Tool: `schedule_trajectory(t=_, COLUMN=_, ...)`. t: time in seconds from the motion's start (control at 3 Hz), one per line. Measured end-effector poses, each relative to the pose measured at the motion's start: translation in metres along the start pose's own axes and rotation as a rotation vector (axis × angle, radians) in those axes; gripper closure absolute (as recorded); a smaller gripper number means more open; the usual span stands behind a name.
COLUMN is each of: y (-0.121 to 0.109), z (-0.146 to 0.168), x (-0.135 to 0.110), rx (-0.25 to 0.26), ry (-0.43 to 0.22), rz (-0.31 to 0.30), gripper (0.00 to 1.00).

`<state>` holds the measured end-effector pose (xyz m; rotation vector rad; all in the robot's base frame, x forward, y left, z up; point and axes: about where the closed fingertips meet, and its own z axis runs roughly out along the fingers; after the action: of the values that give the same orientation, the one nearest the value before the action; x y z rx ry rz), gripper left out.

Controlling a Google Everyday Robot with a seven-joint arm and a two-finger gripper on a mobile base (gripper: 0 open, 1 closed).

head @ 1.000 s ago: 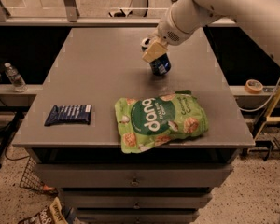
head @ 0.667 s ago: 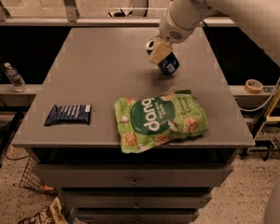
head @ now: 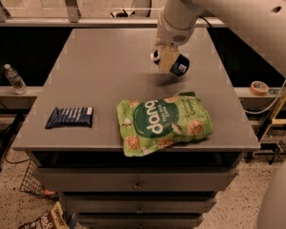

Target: Knock pepsi can over

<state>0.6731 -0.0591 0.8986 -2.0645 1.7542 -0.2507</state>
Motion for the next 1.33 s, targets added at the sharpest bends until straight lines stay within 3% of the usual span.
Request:
schedule_trajectory(t=0.33, y=0.011, z=0.002, x=-0.013, rx=-0.056, ry=-0.001, rz=-0.177, gripper=1.0)
schedule_trajectory(t=0.67, y=0.02, z=0.008, x=-0.029, rx=-0.115, ry=-0.033, rz=-0.3, gripper=1.0)
schedule_trajectory(t=1.0, y=0.028, z=0.016, x=-0.047, rx=-0.174, ry=-0.068, rz=-0.394, gripper=1.0)
schedule_trajectory(t=1.33, y=0.034, z=0.025, x=-0.06, rx=-0.218, ry=-0.092, rz=-0.449, gripper=1.0)
